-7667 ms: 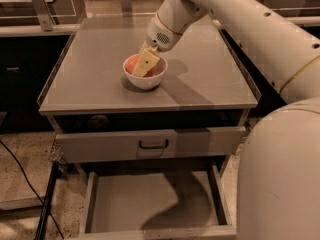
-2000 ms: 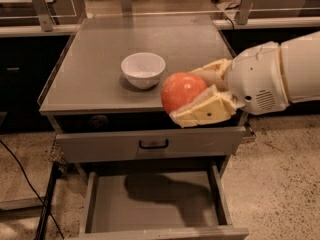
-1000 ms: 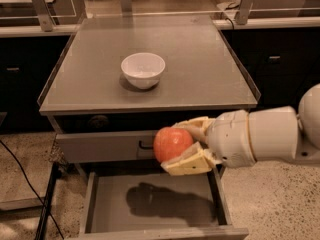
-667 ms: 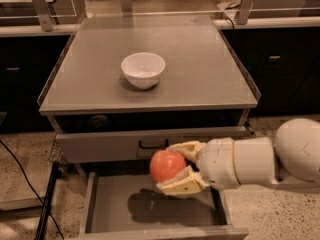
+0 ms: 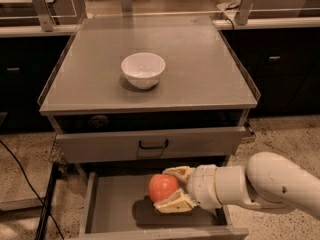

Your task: Place apple into middle drawer

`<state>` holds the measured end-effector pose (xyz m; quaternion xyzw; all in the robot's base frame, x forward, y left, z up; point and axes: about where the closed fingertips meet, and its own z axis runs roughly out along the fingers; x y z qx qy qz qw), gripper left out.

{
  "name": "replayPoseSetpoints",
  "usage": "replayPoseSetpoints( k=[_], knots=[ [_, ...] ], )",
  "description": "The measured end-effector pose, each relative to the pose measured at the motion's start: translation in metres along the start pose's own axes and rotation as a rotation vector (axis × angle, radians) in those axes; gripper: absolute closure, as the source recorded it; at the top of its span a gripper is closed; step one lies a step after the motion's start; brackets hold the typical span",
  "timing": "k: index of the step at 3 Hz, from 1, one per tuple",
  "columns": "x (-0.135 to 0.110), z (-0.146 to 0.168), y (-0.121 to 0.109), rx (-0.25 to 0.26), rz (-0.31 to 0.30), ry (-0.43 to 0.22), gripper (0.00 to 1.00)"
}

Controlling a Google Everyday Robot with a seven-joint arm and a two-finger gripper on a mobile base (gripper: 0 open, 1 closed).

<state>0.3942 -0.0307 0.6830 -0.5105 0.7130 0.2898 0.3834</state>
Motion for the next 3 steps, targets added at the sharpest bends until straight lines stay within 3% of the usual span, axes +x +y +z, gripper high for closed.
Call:
replayPoseSetpoints(
  k=[2,3],
  knots=[
    [0.065,0.063,-0.041,0.009,-0.061,-0.024,1.0],
    [0.12,0.118,-0.047,-0.027,-0.023,-0.028,1.0]
  ],
)
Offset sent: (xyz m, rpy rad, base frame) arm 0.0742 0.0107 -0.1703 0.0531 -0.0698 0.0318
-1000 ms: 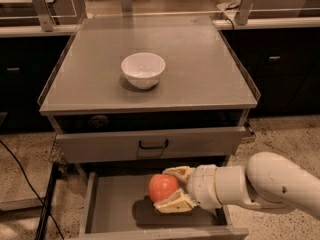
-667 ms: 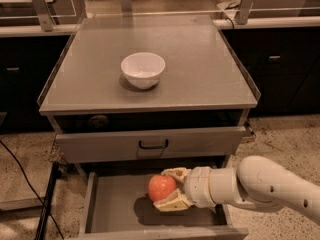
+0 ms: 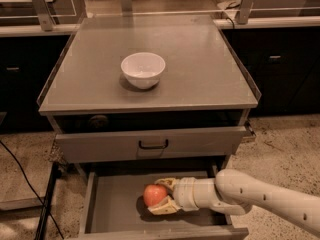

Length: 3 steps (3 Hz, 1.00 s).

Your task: Place apple into middle drawer

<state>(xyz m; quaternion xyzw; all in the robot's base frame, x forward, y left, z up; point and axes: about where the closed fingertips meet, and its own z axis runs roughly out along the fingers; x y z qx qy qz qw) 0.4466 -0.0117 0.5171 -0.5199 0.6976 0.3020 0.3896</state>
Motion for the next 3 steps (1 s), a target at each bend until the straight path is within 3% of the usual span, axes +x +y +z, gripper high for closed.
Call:
replayPoseSetpoints(
  k=[2,3],
  knots=[
    [0.01,0.011,0.009,-0.024,0.031,-0.013,1.0],
    [0.05,0.042,-0.003,-0.014,0.02,0.015,1.0]
  ],
)
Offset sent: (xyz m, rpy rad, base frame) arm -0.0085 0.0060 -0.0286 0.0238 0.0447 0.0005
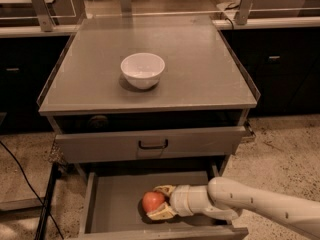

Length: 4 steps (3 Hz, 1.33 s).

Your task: Place apple into middle drawer

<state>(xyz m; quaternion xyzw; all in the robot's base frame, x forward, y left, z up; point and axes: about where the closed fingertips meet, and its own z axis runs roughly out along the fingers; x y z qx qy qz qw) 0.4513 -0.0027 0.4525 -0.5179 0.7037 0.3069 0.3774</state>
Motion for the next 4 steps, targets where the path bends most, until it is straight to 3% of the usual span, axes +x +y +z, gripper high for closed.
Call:
replayPoseSetpoints(
  k=[2,4],
  knots=[
    [0.033,0.046,-0.027,0.006,-0.035,0.015,1.0],
    [0.04,0.062,-0.052,0.027,-0.071,0.028,1.0]
  ],
)
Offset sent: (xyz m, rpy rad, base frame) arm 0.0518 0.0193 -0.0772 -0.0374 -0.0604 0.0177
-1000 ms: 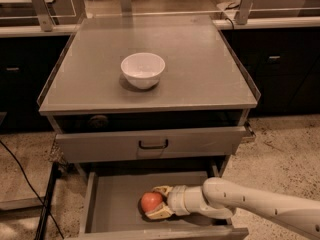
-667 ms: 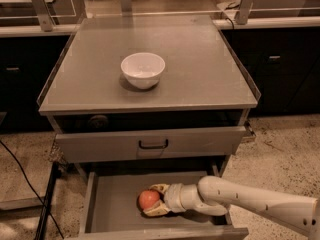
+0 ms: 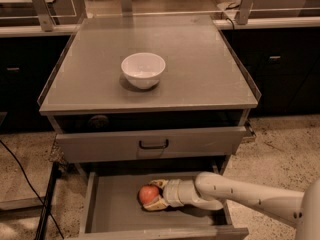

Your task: Place apple into middle drawer

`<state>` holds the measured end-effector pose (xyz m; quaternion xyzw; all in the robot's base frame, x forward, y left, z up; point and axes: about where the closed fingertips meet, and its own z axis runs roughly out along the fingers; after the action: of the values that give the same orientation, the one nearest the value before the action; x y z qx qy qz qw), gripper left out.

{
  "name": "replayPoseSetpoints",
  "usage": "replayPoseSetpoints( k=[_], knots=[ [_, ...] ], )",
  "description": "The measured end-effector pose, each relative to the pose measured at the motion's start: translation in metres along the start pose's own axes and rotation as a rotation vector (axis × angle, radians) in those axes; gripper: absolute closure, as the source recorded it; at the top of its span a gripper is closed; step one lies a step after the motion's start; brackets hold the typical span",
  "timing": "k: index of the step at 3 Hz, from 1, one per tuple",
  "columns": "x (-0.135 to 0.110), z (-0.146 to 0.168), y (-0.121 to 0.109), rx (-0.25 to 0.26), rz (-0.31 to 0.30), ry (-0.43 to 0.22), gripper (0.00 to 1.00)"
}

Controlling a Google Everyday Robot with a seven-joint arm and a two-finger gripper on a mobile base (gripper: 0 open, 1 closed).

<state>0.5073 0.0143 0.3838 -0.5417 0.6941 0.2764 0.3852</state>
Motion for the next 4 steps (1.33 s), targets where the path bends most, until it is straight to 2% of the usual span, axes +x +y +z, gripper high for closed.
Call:
replayPoseSetpoints(
  k=[1,2,4],
  knots=[
    [0.0073,0.0063,-0.0058,-0.007,0.01,0.013,1.0],
    [0.0079,0.0068,-0.0064,-0.007,0.011,0.014,0.85],
    [0.0079,0.0068,-0.0063,-0.007,0.011,0.014,0.37]
  ],
)
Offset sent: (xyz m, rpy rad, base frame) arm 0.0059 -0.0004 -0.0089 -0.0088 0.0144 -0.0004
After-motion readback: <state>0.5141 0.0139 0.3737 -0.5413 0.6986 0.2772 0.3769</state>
